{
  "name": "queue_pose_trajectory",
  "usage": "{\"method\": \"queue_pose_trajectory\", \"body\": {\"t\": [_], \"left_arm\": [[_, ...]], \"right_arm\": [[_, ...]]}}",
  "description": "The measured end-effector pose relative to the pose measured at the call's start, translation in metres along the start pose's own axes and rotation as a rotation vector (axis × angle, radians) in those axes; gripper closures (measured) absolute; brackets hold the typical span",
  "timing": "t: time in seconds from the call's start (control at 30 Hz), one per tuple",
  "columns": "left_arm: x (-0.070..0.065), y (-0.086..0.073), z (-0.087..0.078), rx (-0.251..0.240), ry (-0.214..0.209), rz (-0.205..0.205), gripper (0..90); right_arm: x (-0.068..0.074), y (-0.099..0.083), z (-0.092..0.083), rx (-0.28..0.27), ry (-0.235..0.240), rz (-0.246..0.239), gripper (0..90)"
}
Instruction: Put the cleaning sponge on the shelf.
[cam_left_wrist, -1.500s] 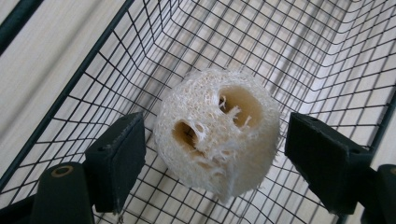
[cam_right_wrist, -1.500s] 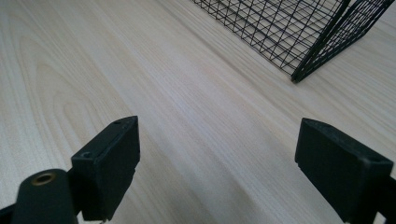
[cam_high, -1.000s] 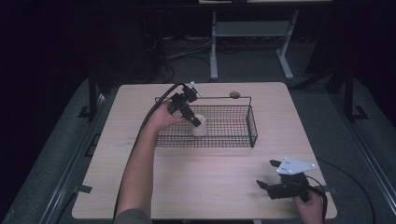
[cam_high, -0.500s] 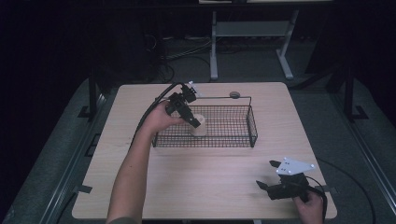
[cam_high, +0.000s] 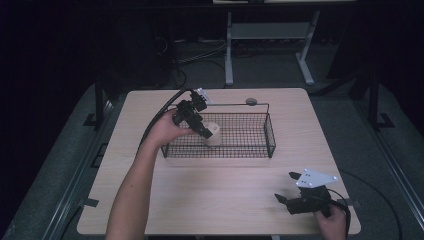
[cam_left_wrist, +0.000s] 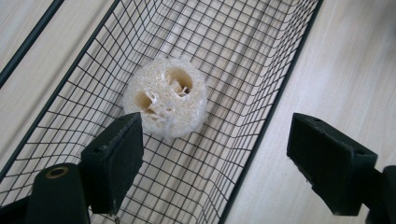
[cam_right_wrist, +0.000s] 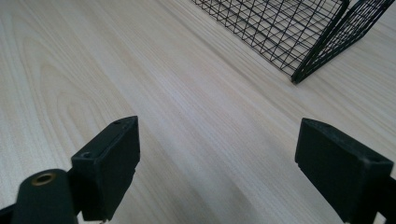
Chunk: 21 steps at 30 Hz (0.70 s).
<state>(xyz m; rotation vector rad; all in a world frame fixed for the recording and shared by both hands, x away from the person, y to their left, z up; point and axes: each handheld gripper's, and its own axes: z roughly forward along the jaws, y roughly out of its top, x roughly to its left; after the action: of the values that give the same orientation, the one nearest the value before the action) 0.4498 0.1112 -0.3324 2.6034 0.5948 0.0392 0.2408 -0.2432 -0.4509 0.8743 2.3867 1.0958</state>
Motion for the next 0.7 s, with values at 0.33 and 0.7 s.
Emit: {"method": "queue_pose_trajectory", "body": {"t": [0.33,0.7], "left_arm": [[-0.010,-0.014,-0.006,-0.021,0.002,0.010,18.5],[-0.017,-0.033,-0.012,-0.042,0.005,-0.004,18.5]], "right_arm": [[0.000,0.000,0.001,0.008,-0.005,-0.012,13.5],[0.000,0.000,0.002,0.011,-0.008,-0.010,13.5]]}}
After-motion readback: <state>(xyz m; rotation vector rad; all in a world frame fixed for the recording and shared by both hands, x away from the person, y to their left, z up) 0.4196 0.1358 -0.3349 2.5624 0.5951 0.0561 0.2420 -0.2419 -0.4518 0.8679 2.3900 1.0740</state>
